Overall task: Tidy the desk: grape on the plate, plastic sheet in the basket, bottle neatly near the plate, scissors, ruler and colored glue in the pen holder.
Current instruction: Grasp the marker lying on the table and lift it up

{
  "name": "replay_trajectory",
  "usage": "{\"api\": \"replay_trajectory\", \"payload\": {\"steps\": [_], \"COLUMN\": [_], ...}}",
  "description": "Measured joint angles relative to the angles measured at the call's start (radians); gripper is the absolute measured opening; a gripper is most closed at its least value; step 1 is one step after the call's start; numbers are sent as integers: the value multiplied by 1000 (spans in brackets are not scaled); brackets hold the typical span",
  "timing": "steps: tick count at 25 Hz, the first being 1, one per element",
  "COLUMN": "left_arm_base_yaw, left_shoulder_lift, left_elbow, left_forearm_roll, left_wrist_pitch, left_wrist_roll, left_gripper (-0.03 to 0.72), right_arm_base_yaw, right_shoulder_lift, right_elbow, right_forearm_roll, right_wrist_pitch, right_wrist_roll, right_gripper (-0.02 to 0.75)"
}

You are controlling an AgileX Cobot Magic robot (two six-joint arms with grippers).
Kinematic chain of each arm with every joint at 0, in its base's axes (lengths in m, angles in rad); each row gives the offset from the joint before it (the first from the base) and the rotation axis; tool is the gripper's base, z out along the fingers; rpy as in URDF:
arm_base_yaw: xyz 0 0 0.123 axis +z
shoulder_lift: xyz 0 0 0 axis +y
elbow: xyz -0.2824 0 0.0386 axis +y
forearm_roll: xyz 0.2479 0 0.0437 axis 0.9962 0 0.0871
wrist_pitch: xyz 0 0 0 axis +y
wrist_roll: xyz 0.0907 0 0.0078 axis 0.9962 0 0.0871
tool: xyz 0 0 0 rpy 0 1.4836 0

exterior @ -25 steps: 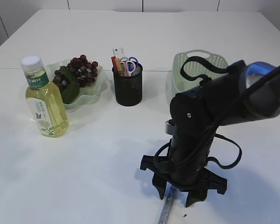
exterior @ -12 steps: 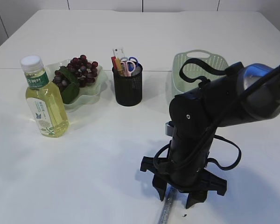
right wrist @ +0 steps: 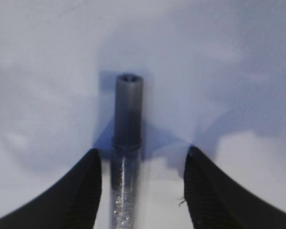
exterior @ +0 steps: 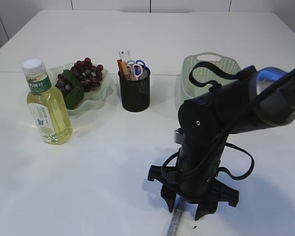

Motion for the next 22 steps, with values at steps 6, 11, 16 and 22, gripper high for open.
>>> {"api": "replay_trajectory", "payload": {"steps": [6, 11, 16, 22], "left_arm_base_yaw": [0, 0, 0, 0], "left_shoulder_lift": [0, 0, 0, 0], "left_elbow": [0, 0, 0, 0], "left_forearm_roll": [0, 0, 0, 0], "left_wrist_pitch": [0, 0, 0, 0], "left_wrist_roll": [5, 6, 11, 13], "left_gripper": [237, 237, 237, 237], "right_arm_base_yaw": [0, 0, 0, 0], "right_shoulder_lift": [0, 0, 2, 2], "right_elbow": [0, 0, 0, -2], "right_forearm_roll": [2, 2, 2, 2], "right_wrist_pitch": [0, 0, 0, 0], "right_wrist_roll": [0, 0, 0, 0], "right_gripper": [326, 276, 206, 117]}}
